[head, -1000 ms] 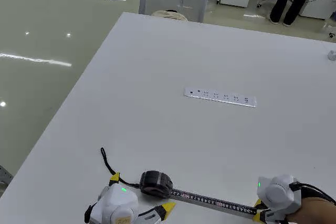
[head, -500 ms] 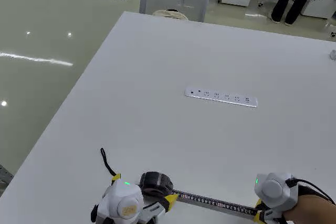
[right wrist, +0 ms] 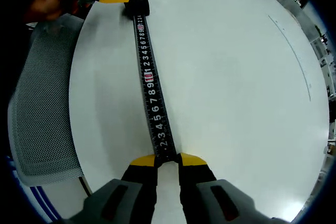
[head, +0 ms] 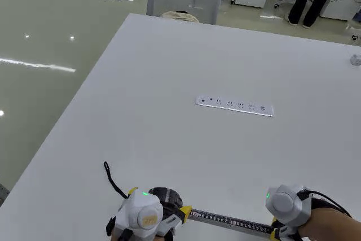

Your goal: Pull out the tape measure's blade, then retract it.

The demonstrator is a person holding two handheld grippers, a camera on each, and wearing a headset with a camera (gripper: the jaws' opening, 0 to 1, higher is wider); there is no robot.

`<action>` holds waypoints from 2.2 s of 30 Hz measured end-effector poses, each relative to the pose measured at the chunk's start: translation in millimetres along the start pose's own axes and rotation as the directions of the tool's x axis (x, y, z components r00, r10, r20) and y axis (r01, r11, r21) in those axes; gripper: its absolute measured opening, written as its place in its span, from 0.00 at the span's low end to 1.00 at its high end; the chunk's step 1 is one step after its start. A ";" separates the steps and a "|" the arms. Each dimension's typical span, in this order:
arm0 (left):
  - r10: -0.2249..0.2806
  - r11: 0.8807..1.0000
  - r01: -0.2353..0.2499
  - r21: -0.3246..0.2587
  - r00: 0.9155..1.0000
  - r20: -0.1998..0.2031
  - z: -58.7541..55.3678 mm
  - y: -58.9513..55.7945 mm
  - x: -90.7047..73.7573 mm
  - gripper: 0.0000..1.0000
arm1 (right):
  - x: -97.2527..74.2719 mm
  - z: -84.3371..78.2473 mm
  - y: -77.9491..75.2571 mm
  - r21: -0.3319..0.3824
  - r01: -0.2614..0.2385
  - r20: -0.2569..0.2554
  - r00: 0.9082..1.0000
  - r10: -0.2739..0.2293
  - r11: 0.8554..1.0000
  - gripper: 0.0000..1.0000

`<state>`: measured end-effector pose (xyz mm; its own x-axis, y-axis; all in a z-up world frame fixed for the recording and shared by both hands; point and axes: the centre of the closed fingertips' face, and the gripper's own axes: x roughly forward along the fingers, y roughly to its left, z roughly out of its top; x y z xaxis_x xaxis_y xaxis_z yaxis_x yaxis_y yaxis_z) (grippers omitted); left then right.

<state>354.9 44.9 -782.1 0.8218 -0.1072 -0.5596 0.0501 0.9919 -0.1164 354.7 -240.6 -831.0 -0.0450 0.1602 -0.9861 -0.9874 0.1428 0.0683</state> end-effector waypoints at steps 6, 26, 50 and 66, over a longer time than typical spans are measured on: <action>0.005 1.000 -0.005 -0.003 1.000 -0.010 -1.1 1.1 5.1 0.78 | 1.3 -0.5 -0.6 0.006 0.000 -0.003 1.000 0.000 1.000 0.15; 0.004 0.995 0.002 0.099 0.998 -0.061 -7.3 -3.8 9.0 0.61 | 0.4 0.0 -0.1 0.018 0.006 -0.003 1.000 -0.006 1.000 0.15; 0.005 0.994 0.001 0.108 0.998 -0.060 -7.8 -4.3 8.3 0.59 | 1.7 12.4 3.5 0.011 0.045 0.044 0.998 -0.046 0.999 0.14; 0.004 0.994 0.003 0.108 0.998 -0.068 -8.3 -4.6 9.4 0.59 | 5.6 24.3 4.6 0.014 0.031 0.051 0.998 -0.031 0.999 0.14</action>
<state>357.7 38.7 -793.7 0.7816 -0.1075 -0.6144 0.1135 0.9931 -0.0293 353.6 -215.3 -832.5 -0.0061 0.2050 -0.9787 -0.9860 0.1617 0.0400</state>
